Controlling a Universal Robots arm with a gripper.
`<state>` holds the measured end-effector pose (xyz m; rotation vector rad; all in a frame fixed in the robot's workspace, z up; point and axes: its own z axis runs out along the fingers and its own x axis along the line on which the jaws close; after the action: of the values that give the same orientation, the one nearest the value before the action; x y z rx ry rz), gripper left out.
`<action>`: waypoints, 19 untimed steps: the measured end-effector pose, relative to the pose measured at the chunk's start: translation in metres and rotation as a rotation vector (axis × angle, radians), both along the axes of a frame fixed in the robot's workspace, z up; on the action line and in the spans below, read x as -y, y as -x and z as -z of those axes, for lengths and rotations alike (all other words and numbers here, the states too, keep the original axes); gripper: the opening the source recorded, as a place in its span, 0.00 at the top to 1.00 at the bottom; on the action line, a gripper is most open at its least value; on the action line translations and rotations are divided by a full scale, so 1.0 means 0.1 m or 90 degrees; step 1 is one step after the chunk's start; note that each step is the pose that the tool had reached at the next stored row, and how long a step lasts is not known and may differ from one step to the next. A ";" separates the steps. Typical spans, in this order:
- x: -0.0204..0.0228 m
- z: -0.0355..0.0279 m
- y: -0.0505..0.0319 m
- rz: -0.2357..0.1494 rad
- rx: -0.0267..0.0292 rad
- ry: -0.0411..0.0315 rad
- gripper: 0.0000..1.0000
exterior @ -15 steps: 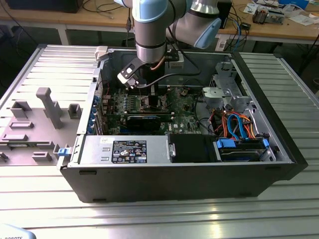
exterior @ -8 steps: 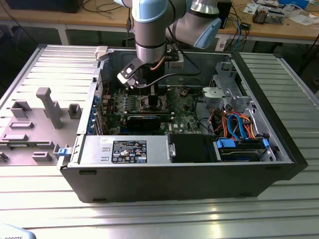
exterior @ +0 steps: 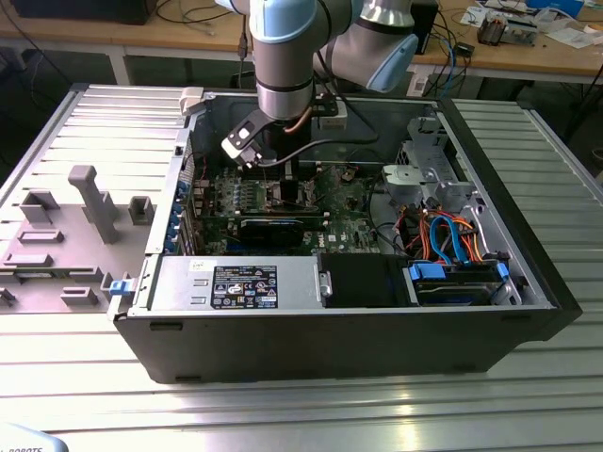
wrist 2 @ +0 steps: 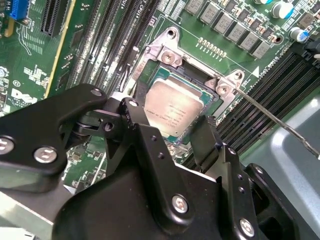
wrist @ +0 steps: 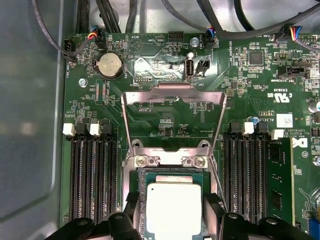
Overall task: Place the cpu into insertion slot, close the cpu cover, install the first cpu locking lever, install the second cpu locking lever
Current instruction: 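Place the cpu into insertion slot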
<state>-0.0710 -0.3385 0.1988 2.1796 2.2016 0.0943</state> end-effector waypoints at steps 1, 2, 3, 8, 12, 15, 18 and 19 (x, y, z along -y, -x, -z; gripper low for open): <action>-0.008 0.002 0.000 0.000 -0.0001 -0.0008 0.38; -0.011 0.005 -0.001 0.000 0.0000 -0.0017 0.38; -0.012 0.009 0.000 0.000 -0.0001 -0.0033 0.38; -0.012 0.013 0.000 0.000 -0.0001 -0.0035 0.38; -0.013 0.008 -0.001 0.000 0.0001 -0.0037 0.38; -0.012 -0.009 0.000 0.000 0.0000 -0.0036 0.38; -0.012 -0.009 0.000 0.000 0.0000 -0.0035 0.38; -0.012 -0.008 0.000 0.000 -0.0001 -0.0034 0.38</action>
<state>-0.0710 -0.3373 0.1996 2.1819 2.2044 0.1002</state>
